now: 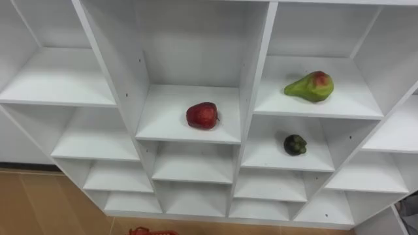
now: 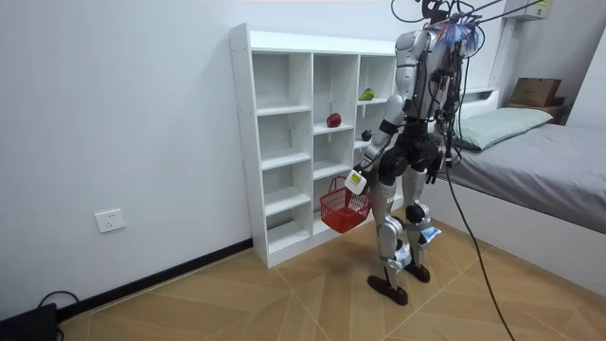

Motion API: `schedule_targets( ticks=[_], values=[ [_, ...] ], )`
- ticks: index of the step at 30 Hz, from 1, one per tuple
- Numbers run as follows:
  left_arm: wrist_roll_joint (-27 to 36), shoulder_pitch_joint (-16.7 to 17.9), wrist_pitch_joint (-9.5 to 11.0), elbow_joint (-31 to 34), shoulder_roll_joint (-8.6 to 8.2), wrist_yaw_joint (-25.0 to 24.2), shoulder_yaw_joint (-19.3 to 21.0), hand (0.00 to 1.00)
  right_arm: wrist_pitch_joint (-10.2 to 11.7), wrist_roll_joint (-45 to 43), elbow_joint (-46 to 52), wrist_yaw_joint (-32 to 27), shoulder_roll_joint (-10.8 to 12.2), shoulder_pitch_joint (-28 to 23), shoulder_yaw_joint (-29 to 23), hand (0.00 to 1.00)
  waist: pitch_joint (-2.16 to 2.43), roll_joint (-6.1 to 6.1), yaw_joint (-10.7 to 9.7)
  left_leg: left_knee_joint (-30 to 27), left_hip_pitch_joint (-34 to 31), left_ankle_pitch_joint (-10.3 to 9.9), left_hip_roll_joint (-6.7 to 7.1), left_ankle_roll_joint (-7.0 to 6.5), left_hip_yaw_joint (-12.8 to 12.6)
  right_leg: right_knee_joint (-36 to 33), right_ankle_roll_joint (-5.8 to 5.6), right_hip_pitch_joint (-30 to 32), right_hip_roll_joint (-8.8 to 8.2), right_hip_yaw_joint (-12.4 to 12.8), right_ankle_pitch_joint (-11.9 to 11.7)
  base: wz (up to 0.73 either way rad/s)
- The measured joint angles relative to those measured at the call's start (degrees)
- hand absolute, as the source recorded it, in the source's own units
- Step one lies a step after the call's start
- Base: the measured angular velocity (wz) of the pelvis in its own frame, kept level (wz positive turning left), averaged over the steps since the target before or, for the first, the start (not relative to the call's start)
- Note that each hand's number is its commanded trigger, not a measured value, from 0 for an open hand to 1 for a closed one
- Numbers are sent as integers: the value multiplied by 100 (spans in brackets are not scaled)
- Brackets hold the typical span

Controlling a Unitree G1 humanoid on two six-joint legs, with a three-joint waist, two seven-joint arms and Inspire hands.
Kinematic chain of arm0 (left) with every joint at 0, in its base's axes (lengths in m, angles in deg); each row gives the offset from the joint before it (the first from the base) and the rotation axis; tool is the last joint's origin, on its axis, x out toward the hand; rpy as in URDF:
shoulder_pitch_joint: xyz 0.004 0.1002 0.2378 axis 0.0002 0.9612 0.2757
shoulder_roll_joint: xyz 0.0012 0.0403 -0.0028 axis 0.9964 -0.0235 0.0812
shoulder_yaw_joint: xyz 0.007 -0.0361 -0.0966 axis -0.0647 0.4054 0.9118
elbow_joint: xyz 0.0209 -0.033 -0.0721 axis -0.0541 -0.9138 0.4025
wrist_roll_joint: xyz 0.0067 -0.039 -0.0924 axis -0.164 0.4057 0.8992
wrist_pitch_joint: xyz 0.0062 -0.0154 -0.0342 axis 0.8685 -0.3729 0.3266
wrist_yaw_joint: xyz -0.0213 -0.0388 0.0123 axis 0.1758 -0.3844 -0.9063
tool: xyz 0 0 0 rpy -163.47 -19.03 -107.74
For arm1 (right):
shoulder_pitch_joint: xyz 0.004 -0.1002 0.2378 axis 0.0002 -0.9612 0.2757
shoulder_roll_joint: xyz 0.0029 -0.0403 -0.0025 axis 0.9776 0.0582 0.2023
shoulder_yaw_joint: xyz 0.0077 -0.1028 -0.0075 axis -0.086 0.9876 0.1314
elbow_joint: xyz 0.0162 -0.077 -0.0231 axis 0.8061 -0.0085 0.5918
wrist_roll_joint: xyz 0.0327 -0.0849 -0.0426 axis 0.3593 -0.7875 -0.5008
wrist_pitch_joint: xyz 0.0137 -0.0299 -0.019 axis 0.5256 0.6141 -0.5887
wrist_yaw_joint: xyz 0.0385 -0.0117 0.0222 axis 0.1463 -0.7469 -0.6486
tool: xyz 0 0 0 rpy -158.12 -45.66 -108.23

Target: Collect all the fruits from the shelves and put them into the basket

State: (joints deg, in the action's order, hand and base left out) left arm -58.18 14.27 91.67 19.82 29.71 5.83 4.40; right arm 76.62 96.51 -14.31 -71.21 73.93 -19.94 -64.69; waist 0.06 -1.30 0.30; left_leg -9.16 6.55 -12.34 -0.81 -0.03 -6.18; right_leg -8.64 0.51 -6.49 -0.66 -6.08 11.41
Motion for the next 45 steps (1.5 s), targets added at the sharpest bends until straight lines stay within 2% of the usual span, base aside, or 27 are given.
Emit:
schedule_targets(
  ticks=[8, 24, 31, 33, 36, 38, 44, 45],
  values=[
    [0, 23, 102, 2, 3, 0, -4, 100, 25, -8, 188, -11, 27, -15, 14, 0, -2, -20, 14, -7, -2, 0, 3, 0, 0, 2, 0, 13, -3, -5, 0, 0],
    [53, 33, 130, -39, 3, 120, -39, 100, 153, 18, 224, -143, 45, 2, 44, 0, -11, -1, -10, -15, 8, 0, 9, 0, -11, 3, -3, -39, -12, -9, 1, 0],
    [61, 31, 272, -35, 31, 252, -138, 100, 283, -29, 543, -332, 43, -16, 41, 0, -16, 41, -19, -1, -14, 0, 7, -1, -13, -20, -3, 37, -7, -15, 1, 0],
    [59, 69, 349, -21, 44, 262, -139, 100, 398, -36, 768, -378, 43, -27, 42, 0, -16, 41, -19, -4, -20, 0, 9, -1, -23, -13, -3, 47, -8, -5, 1, -2],
    [39, 104, 400, -18, 47, 342, -137, 100, 424, -300, 1254, -466, 44, -96, 42, 0, -16, 38, -5, -10, -20, 0, 12, -1, -29, -17, -3, 62, -8, 56, 0, -8],
    [-5, 142, 414, 18, 55, 391, -126, 100, 480, -815, 1991, -563, 44, -253, 41, 0, -14, 43, -10, -25, -18, 0, 14, 0, -29, -14, -3, 70, -5, 103, -1, -11],
    [-11, 143, 446, 169, 80, 394, -132, 100, 543, -1512, 3875, -701, 45, -647, 46, 0, 3, 60, -15, -29, -90, 0, 17, 0, -35, -12, -6, 161, -7, 116, -3, -2],
    [-11, 153, 455, 191, 91, 393, -133, 100, 605, -1694, 4165, -704, 55, -715, 45, 0, 4, 51, -38, -26, -97, 0, 18, 0, -36, -23, -8, 161, -7, 115, -6, 0]
  ],
)
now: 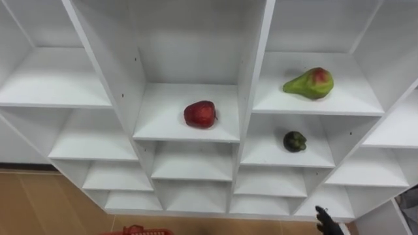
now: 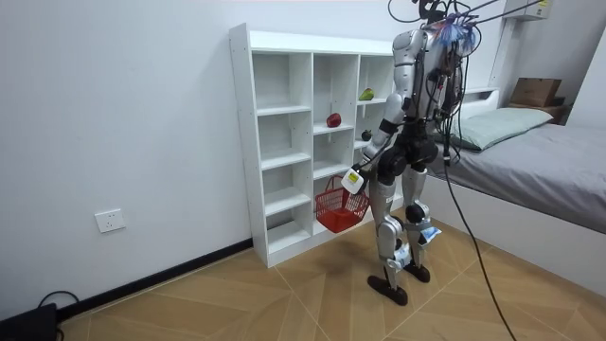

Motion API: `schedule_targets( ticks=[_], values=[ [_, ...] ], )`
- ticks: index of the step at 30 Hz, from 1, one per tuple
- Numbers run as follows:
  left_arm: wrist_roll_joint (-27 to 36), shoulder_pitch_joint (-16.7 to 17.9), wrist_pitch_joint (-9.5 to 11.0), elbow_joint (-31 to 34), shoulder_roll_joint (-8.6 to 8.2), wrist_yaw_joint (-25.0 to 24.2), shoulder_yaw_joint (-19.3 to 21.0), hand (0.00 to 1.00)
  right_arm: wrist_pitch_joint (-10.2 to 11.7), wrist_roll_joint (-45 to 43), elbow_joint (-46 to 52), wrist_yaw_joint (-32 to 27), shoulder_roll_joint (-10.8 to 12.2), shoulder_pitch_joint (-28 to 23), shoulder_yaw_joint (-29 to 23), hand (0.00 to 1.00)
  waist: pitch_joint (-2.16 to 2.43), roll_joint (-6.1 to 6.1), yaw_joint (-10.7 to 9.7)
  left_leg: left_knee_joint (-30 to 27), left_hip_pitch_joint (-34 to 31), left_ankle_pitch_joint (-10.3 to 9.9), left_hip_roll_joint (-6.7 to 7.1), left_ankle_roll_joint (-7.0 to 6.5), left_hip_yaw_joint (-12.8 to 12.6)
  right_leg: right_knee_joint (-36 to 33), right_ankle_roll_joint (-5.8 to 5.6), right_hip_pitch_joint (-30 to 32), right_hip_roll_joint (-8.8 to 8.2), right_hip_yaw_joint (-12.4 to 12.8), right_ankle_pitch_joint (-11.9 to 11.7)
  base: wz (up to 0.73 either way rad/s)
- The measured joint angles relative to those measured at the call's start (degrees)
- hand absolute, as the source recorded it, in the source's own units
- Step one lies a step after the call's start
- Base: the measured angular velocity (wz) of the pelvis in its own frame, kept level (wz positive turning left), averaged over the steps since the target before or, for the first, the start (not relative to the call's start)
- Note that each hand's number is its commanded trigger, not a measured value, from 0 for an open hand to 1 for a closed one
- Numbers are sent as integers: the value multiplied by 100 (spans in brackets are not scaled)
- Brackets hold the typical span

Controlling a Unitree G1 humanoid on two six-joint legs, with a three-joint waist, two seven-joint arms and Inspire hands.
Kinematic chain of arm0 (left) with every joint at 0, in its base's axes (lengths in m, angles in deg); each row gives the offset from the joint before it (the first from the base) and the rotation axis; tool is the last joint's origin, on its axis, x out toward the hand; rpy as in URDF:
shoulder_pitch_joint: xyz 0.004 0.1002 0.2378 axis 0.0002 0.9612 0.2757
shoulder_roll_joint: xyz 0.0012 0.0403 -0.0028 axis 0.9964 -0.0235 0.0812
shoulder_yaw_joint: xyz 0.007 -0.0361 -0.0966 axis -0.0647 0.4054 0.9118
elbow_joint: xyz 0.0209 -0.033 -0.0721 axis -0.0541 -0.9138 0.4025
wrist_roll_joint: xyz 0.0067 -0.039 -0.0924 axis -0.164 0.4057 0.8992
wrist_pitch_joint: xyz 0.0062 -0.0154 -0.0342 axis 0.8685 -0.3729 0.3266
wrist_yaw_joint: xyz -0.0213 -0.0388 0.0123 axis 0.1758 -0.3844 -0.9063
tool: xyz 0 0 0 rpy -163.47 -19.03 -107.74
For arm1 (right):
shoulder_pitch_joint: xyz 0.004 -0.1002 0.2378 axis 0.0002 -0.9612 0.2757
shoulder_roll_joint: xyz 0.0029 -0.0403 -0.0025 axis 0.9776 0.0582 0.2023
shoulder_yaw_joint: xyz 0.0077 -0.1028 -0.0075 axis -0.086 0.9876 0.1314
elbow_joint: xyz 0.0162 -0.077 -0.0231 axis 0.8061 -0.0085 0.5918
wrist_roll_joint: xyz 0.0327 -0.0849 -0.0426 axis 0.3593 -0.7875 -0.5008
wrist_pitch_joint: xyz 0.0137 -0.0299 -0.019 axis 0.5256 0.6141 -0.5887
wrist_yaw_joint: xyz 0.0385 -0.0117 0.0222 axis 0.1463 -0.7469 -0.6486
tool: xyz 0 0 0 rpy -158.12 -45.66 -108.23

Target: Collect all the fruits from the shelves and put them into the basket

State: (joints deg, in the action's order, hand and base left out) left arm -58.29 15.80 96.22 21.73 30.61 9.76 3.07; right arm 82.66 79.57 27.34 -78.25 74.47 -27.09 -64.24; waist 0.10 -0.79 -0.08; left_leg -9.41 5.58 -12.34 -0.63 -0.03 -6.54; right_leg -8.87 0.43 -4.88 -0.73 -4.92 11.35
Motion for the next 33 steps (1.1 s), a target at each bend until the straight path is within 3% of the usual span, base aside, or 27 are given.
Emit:
schedule_targets(
  ticks=[5, 8, 11, 14, 21, 28, 33],
  values=[
    [-4, 11, 109, 11, 29, 98, -3, 100, 141, -524, 1125, -86, 40, -230, 22, 0, -3, 14, 7, -1, -70, 0, 1, 0, 1, -15, 0, 64, 0, 5, 0, 0],
    [8, -6, 215, 11, 51, 120, -14, 100, 371, -513, 1524, -165, 40, -223, 56, 0, -8, -7, -7, -3, -94, 1, -1, -1, 1, -48, 0, 98, 0, 10, -1, 0],
    [2, -32, 278, 14, 70, 110, -128, 100, 369, -509, 2159, -175, 32, -221, 170, 0, -19, -4, 12, -2, -114, 1, -4, -1, -63, -84, 0, 155, -2, 22, -1, -6],
    [-6, -46, 280, -29, 82, 91, -129, 100, 534, -547, 2778, -294, 29, -165, 215, 0, -16, -2, 12, -2, -143, 1, -10, -1, -108, -101, -1, 188, -2, 26, -9, -5],
    [4, 4, 279, -64, 81, 50, -164, 100, 496, -576, 3100, -575, -2, -131, 218, 0, -51, 57, 52, 1, -148, 1, -15, -1, -127, -173, -3, 231, 10, 86, -14, -4],
    [12, -15, 283, -186, 91, -19, -226, 100, 406, -725, 3579, -995, -250, -135, 226, 0, -40, 124, 70, 1, -166, 3, -21, -3, -131, -204, 7, 289, 28, 164, -20, -5],
    [17, -13, 284, -226, 100, -30, -336, 100, 405, -726, 3658, -1241, -266, -135, 232, 0, -42, 122, 74, 4, -131, 3, -32, -3, -131, -251, 9, 284, 40, 179, -22, -1]
  ],
)
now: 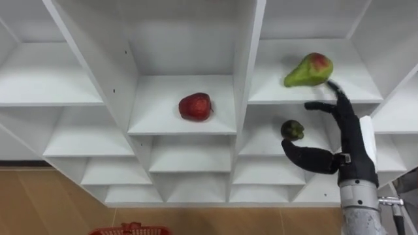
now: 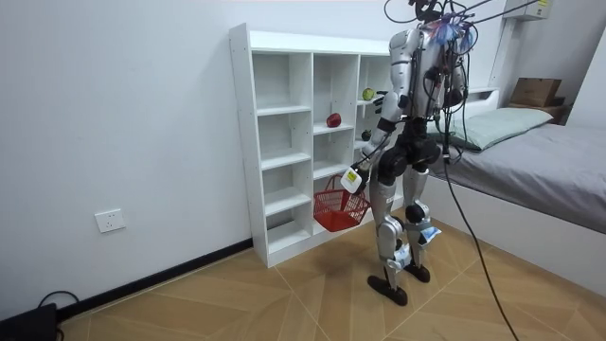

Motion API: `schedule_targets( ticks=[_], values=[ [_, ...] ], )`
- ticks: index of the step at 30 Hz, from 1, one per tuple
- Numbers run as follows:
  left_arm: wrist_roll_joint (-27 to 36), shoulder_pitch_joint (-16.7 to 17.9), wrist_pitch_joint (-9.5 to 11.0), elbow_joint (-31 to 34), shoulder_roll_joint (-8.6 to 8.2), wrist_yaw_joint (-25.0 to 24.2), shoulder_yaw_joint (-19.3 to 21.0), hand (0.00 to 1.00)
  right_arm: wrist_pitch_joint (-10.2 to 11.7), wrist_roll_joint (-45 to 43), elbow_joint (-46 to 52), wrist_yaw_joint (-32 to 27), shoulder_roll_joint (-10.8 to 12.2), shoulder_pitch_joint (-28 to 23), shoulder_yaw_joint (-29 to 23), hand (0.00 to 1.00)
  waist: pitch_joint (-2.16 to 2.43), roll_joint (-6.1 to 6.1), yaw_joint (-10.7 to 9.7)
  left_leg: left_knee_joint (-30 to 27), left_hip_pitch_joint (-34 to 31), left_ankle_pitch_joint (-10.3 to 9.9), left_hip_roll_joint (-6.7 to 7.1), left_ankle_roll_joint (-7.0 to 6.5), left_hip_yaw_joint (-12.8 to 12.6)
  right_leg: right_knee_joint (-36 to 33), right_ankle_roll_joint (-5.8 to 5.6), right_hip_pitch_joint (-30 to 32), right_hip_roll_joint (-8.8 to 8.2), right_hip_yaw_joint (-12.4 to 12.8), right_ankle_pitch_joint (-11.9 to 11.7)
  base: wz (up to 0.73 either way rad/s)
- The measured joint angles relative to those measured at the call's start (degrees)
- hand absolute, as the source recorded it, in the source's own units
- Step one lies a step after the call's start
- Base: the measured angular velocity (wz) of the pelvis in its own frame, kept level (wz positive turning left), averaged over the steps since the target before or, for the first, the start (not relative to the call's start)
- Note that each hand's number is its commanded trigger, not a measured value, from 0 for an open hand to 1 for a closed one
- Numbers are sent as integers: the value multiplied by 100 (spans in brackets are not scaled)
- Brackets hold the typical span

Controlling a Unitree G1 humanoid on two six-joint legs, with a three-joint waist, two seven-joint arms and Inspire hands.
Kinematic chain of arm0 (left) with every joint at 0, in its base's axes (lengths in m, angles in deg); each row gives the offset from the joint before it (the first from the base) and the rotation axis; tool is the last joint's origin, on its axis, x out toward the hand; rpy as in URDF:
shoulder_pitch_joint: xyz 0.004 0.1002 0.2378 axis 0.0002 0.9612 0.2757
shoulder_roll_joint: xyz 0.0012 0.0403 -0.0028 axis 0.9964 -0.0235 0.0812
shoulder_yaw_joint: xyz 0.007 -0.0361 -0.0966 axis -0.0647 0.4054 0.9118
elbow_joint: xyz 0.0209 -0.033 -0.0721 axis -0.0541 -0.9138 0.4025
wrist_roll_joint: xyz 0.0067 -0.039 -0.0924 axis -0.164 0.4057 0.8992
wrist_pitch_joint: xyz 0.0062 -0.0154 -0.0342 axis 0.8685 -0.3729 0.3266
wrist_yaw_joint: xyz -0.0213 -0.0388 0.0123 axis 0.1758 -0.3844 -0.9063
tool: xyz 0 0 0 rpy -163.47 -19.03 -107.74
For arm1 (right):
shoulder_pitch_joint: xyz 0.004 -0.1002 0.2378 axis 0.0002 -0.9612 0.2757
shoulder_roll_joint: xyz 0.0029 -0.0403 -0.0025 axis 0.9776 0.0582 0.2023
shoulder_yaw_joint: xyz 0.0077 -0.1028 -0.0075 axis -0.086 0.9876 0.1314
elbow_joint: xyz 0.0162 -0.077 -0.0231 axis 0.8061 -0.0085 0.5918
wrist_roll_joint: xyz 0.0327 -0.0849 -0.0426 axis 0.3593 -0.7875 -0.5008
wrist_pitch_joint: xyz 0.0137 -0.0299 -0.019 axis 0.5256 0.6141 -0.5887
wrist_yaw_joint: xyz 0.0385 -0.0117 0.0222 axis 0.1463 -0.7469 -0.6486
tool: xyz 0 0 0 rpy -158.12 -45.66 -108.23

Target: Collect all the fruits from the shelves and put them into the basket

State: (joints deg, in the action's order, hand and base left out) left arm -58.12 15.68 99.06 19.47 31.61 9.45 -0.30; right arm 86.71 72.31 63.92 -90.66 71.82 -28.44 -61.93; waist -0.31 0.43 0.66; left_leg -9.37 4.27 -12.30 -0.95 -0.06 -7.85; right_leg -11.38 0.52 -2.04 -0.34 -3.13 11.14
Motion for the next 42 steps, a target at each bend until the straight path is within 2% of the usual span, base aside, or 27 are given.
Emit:
schedule_targets(
  ticks=[6, 9, 11, 19, 34, 42],
  values=[
    [47, -12, 4, -67, 4, -13, 2, 100, 13, 7, 332, -114, -16, 1, -2, 0, -18, -33, 8, -1, 4, 0, -16, 0, -20, -14, 7, 20, 20, 33, 0, -2],
    [50, 2, 4, -85, 22, -13, 3, 100, 363, 27, 873, -267, -20, 62, -3, 0, 35, -67, 7, -2, 54, 0, -32, 1, -25, 70, 25, -24, 50, 98, -20, -2],
    [51, 1, 4, -86, 27, -6, 3, 100, 465, 24, 934, -314, -19, 114, 6, 0, 38, -79, 9, -2, 80, 0, -36, 2, -25, 77, 27, -85, 57, 115, -34, 0],
    [49, -1, 1, -89, 67, 91, -3, 100, 472, 15, 933, -331, 11, 108, 62, 0, 46, -90, -27, 3, 110, -1, -34, 3, -26, 74, 24, -86, 58, 113, -36, 0],
    [48, -40, -1, -88, 70, 112, -145, 100, 473, -9, 935, -437, 2, 118, 228, 0, 69, -13, -29, 2, -39, -1, -44, 3, -88, 41, 29, 101, 61, 131, -62, -2],
    [35, -35, 0, -127, 76, 154, -161, 100, 473, -17, 934, -442, -4, 153, 227, 0, 58, -44, -25, 0, -57, -1, -43, 2, -91, 32, 30, 94, 58, 124, -65, 0]
  ],
)
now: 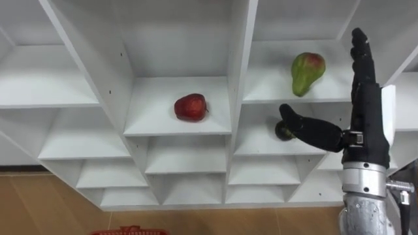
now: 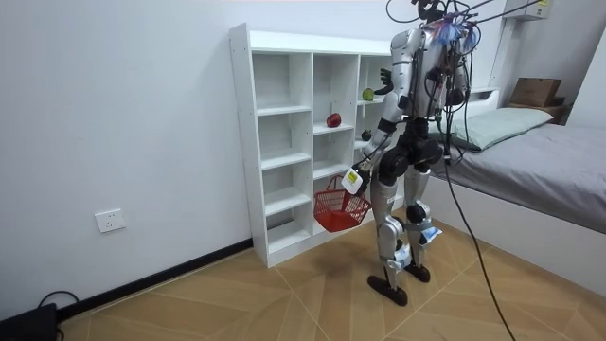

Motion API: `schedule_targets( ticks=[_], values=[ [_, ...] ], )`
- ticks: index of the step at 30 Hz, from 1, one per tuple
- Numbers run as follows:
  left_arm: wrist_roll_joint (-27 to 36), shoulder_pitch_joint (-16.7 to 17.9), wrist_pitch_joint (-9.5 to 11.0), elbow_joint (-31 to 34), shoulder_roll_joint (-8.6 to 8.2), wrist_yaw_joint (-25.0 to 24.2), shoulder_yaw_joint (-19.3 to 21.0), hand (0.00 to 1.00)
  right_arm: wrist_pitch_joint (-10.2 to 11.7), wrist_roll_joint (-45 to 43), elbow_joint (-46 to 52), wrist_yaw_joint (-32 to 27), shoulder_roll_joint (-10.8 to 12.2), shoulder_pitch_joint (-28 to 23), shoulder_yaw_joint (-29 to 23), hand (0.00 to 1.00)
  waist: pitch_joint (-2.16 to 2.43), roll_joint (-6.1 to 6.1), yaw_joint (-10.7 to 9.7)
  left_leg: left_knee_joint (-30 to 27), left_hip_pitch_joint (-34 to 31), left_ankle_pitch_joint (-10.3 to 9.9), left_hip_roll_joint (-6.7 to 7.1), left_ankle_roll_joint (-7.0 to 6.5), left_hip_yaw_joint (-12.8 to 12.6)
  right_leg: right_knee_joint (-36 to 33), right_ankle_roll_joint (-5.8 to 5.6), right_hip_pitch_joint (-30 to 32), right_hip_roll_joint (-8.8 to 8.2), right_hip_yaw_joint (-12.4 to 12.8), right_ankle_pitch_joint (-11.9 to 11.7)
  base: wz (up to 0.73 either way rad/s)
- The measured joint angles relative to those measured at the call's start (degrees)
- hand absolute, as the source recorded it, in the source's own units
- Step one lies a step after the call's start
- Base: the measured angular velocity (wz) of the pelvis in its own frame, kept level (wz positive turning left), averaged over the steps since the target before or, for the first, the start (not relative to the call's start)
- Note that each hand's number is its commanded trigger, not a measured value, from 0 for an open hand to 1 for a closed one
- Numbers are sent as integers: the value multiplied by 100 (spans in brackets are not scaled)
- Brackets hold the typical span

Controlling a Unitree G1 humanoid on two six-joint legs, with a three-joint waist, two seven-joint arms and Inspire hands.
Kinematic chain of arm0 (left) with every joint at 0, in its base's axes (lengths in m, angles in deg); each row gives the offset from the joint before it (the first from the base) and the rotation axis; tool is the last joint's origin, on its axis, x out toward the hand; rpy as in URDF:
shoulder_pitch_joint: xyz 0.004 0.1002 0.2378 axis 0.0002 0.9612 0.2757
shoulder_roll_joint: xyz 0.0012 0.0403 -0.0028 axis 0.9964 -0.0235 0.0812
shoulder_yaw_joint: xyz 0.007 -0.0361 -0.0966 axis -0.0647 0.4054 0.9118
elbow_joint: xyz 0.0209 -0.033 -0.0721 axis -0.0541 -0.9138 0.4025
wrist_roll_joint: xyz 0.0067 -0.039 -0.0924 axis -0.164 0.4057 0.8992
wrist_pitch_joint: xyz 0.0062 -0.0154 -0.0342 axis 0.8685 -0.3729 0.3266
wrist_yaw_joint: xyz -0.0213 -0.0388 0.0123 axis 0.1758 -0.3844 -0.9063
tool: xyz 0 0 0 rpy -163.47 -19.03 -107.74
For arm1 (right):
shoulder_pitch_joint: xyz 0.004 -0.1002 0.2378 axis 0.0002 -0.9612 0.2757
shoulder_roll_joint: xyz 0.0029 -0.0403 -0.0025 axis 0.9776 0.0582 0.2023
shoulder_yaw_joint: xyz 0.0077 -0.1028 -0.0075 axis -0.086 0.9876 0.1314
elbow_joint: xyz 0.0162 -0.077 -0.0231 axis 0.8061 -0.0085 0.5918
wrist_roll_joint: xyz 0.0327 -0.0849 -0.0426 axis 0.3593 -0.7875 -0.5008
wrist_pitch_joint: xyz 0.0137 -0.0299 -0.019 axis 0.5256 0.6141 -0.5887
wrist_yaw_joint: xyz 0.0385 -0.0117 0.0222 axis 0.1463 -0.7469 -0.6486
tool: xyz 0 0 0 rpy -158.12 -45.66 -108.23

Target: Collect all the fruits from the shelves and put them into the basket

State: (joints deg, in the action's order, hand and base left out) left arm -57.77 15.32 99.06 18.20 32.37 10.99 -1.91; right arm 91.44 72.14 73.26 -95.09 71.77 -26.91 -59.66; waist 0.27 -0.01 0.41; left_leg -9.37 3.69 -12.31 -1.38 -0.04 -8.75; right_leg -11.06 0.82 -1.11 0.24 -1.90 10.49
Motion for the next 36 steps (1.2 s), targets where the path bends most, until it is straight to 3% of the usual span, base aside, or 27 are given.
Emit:
schedule_targets(
  ticks=[8, 19, 24, 30, 36],
  values=[
    [-30, -35, -3, 16, 78, -9, -68, 100, 0, 239, -1, 5, -128, 159, 6, 0, -48, -129, 22, -1, 2, 1, 1, 0, 4, 54, -1, -50, -8, -53, -5, 3],
    [-40, -43, -19, 37, 97, -59, -66, 100, 0, 467, -223, 22, -133, 449, -15, 0, -40, -163, 18, 0, 12, 1, 0, 0, 15, 132, -3, -105, -8, -62, -20, 1],
    [-105, 13, -20, 109, 101, -73, -59, 100, -4, 761, -411, 249, -172, 645, -253, 0, -42, -176, 3, 0, 17, 1, -2, 0, 16, 123, -2, -106, -10, -72, -24, 0],
    [-106, 34, -31, 197, 128, -183, -10, 100, -43, 990, -734, 414, -324, 734, -294, 0, -74, -239, 17, -5, 9, 1, -6, 0, 29, 120, 4, -108, -10, -96, -35, 1],
    [-354, 37, -209, 286, 132, -289, 267, 100, -169, 1134, -865, 457, -332, 845, -484, 0, -58, -297, 92, -12, -8, 1, -3, 0, 67, 135, 4, -106, -12, -124, -35, 2]
  ],
)
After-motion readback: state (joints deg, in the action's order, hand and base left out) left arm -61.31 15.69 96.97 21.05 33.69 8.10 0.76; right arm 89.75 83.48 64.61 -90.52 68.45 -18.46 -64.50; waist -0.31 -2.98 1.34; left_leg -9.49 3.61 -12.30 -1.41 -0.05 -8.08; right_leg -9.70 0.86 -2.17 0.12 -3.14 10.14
